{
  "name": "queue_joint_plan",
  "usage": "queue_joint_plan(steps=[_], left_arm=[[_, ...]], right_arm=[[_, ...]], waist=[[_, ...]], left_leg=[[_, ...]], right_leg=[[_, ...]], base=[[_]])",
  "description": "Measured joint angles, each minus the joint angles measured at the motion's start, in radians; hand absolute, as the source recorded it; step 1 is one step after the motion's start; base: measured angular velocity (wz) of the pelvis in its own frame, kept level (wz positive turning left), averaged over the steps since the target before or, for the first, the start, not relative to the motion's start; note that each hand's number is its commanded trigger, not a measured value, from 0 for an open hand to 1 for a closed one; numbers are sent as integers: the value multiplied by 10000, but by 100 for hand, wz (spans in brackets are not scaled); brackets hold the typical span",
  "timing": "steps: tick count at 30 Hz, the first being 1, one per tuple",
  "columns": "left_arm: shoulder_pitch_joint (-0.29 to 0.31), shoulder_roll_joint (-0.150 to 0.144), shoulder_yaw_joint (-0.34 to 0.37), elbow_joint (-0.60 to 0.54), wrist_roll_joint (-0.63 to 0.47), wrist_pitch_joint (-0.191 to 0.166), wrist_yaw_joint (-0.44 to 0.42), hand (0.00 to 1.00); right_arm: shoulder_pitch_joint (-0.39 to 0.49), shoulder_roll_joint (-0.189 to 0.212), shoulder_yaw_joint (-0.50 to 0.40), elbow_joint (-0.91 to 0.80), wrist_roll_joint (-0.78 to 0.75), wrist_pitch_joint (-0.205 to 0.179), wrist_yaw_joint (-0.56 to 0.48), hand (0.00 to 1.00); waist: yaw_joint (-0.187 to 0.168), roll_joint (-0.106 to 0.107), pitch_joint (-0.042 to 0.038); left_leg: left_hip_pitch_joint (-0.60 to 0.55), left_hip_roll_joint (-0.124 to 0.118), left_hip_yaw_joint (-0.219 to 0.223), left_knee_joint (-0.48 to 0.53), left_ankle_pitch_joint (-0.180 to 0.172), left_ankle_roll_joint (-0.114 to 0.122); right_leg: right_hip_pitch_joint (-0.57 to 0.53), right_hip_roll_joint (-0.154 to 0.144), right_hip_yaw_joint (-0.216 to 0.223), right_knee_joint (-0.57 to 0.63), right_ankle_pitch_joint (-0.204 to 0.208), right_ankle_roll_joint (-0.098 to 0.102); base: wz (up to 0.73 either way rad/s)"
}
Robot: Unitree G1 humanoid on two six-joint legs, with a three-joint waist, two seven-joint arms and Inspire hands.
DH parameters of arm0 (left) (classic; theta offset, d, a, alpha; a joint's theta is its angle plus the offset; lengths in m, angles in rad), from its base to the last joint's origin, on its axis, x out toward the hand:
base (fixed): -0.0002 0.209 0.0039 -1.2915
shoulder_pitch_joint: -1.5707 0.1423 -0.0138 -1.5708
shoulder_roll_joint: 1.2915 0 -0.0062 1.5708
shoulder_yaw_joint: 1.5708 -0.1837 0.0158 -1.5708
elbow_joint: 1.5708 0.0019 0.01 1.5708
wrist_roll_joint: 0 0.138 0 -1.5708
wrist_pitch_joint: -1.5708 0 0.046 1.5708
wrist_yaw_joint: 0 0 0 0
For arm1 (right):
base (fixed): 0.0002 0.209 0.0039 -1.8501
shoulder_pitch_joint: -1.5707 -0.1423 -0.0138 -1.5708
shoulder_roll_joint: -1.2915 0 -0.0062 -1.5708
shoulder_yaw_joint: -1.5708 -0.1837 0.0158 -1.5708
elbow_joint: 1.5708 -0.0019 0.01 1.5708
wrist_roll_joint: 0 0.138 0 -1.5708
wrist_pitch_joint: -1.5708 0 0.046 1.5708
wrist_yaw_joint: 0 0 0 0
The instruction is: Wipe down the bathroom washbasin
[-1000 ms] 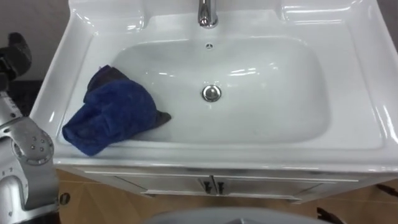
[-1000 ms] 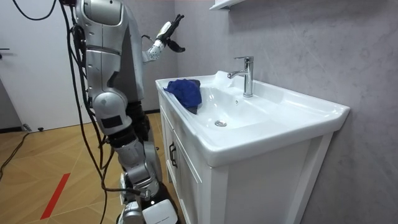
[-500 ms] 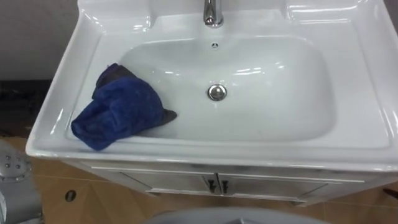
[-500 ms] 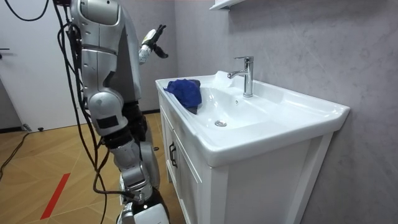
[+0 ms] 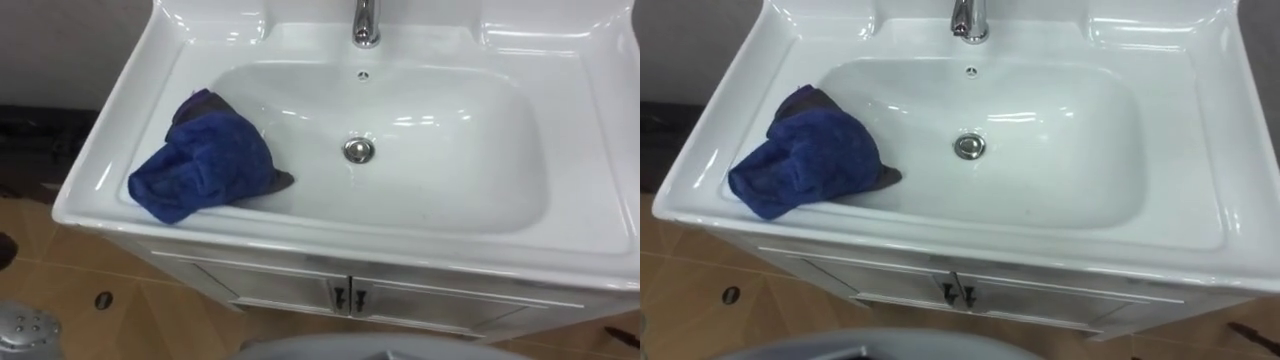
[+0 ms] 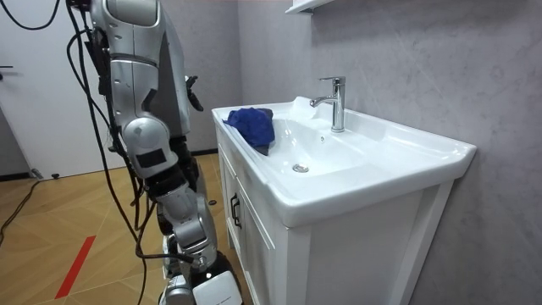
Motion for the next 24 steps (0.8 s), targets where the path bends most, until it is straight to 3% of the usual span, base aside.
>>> queue_joint_plan(steps=[6,16,24], left_arm=[[213,-94,-415,1895,-1165,-478,372,0],[608,-327,-1811,4540,-2271,-497,397,0],[778,-329,-2023,5297,-2641,-526,78,0]], right_arm=[[-150,23,-20,-64,-213,-20,9,0],[-231,50,-2,-368,-115,-83,22,0],[-247,53,-13,-371,-122,-127,111,0]], waist=[[-24,-46,-9],[-79,-130,18],[-333,-152,17]], left_leg=[[-16,-4,33,0,0,0],[28,-6,-19,35,-1,0],[-3,-5,151,46,-1,0]], right_leg=[[1,-5,7,-23,-3,4],[118,-8,-32,-69,-6,5],[125,-25,-47,-41,-12,12]], base=[[-1],[0],[1]])
